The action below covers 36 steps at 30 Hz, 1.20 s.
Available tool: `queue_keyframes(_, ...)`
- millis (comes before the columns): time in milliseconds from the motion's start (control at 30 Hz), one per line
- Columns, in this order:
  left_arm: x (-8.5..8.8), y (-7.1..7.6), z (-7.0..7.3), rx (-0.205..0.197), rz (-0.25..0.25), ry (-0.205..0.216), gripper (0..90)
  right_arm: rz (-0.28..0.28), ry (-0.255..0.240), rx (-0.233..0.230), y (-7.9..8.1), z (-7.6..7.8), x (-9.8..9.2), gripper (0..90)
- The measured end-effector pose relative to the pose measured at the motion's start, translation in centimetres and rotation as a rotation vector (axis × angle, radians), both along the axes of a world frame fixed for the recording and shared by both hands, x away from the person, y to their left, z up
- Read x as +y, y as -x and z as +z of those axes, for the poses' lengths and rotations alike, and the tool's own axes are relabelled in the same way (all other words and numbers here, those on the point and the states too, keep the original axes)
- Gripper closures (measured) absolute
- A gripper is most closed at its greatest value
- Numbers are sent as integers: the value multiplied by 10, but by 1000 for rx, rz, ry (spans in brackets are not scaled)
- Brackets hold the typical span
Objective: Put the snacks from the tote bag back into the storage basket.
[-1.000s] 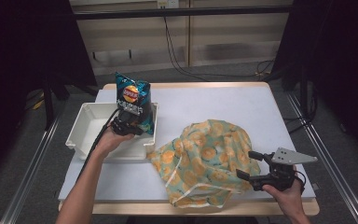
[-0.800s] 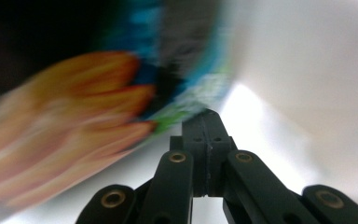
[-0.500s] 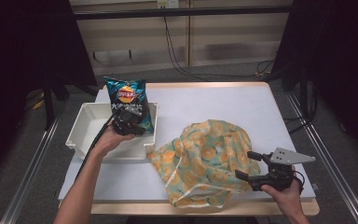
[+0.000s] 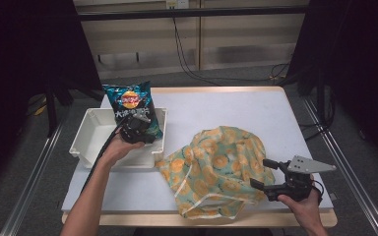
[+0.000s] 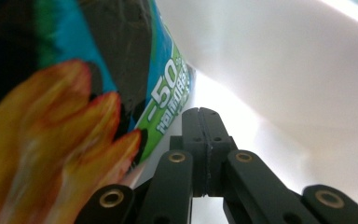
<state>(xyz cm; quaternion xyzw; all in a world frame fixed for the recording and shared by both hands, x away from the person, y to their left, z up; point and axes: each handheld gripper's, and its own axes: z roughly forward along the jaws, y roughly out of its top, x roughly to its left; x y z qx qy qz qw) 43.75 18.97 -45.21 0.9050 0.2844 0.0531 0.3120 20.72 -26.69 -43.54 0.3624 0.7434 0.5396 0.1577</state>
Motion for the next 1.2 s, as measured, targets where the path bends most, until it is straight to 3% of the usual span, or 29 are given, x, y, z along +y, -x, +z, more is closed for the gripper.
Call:
queue_keyframes(100, 8, 6, 5, -26, -7, 45, 900, -3, -1, 2, 0, 0, 0, 151)
queue_keyframes(167, 10, 11, 7, -42, 14, 78, 891, -5, -2, 2, 0, 0, -1, 151)
queue_keyframes(200, 12, 15, 8, -56, 30, 116, 874, -7, -2, 1, 0, 1, -1, 151)
queue_keyframes(333, 19, 29, 16, -96, 43, 191, 834, -16, -6, -2, 1, 1, -2, 151)
queue_keyframes(433, 23, 40, 21, -124, 76, 223, 707, -20, -7, -4, 1, 1, -3, 151)
queue_keyframes(567, 29, 55, 26, -173, 94, 246, 579, -21, -10, -4, 2, 2, -3, 151)
queue_keyframes(733, 35, 74, 31, -222, 117, 269, 493, -22, -9, -4, 2, 1, -3, 151)
queue_keyframes(867, 43, 88, 35, -239, 150, 301, 390, -20, -9, -5, 2, 1, -4, 151)
queue_keyframes(1033, 52, 106, 34, -265, 203, 346, 323, -29, -12, -4, 3, 2, -5, 151)
queue_keyframes(1100, 52, 115, 32, -280, 202, 336, 257, -33, -14, -8, 4, 2, -7, 151)
queue_keyframes(1200, 54, 128, 27, -283, 193, 374, 209, -39, -15, -7, 3, 2, -8, 151)
